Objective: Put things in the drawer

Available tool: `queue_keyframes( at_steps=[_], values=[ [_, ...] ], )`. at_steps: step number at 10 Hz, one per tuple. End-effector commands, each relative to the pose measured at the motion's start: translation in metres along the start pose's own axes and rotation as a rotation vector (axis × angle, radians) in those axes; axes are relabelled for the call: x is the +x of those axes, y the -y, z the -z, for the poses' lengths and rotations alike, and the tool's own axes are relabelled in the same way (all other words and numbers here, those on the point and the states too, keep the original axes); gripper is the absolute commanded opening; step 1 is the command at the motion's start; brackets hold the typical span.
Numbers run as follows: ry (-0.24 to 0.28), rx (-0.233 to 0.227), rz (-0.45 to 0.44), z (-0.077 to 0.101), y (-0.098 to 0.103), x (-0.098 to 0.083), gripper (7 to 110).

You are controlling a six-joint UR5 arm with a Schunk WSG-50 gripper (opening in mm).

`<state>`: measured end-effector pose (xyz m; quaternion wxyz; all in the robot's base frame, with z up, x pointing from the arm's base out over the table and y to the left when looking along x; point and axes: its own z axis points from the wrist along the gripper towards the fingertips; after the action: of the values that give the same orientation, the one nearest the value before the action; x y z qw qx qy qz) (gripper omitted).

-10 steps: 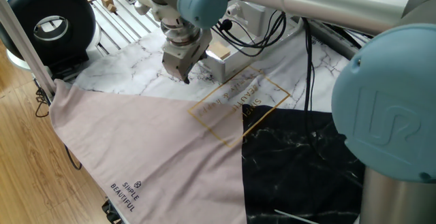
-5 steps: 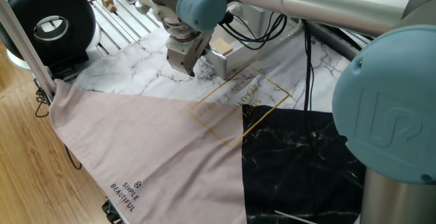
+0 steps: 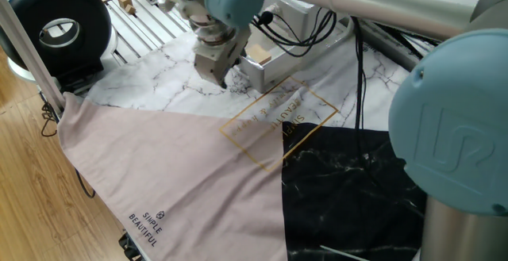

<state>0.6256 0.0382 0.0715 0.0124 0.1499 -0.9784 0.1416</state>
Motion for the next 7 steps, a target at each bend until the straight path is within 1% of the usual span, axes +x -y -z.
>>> queue_keyframes(
  at_steps=[1, 2, 3, 5, 6, 7],
  values=[
    [0.039, -0.107, -0.067, -0.003, -0.039, -0.023, 88],
    [0.033, -0.193, -0.121, -0.003, -0.064, -0.026, 88],
    [0.038, -0.234, -0.140, -0.007, -0.074, -0.030, 88],
    [0.054, -0.208, -0.123, -0.019, -0.066, -0.037, 88],
    [0.055, -0.181, -0.110, -0.021, -0.058, -0.037, 88],
    [0.060, -0.140, -0.088, -0.022, -0.046, -0.037, 88]
  ],
)
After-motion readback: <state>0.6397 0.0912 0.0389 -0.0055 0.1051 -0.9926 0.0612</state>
